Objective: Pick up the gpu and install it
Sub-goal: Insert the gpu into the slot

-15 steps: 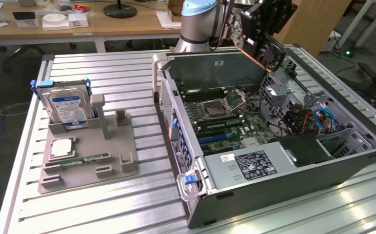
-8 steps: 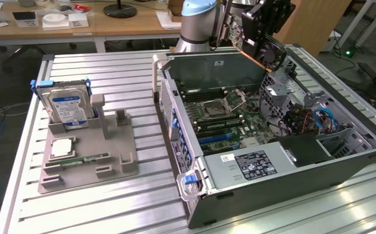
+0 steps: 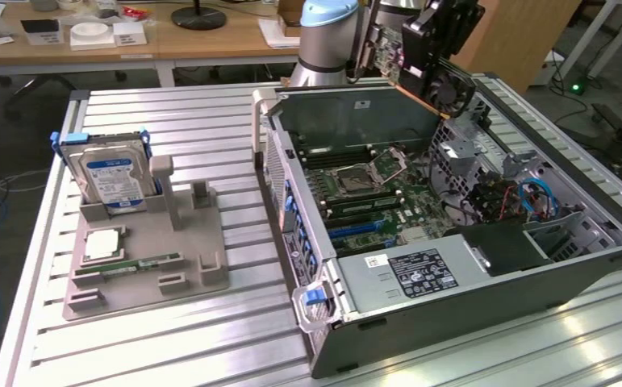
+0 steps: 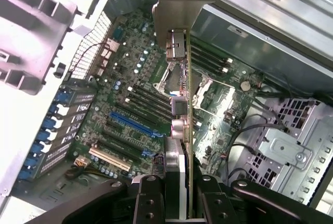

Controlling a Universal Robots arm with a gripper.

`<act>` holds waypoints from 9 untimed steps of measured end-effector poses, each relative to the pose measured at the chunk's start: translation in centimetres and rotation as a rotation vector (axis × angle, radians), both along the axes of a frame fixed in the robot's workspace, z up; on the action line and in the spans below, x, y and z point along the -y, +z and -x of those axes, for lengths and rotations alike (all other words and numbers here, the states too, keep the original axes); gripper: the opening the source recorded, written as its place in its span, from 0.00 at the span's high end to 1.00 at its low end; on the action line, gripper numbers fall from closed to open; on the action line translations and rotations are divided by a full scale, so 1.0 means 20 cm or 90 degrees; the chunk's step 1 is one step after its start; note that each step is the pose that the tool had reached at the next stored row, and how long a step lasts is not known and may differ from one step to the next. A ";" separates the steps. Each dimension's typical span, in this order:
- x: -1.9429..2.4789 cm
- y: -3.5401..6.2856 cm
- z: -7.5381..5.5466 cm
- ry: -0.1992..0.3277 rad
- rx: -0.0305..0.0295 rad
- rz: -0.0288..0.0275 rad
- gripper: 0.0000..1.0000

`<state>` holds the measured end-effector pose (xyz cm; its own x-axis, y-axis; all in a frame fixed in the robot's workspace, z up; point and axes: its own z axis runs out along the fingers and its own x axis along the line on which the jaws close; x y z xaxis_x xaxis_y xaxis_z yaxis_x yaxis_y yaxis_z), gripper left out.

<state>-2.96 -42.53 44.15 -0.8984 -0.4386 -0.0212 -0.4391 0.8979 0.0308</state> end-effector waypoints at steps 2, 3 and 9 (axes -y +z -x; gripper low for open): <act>0.000 0.000 0.00 0.010 0.0000 0.0000 0.72; 0.001 -0.001 0.00 0.015 0.0000 0.0000 0.72; 0.002 -0.001 0.00 0.036 0.0001 0.0000 0.72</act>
<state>-3.00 -42.57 44.13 -0.8723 -0.4885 -0.0213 -0.4890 0.8717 0.0308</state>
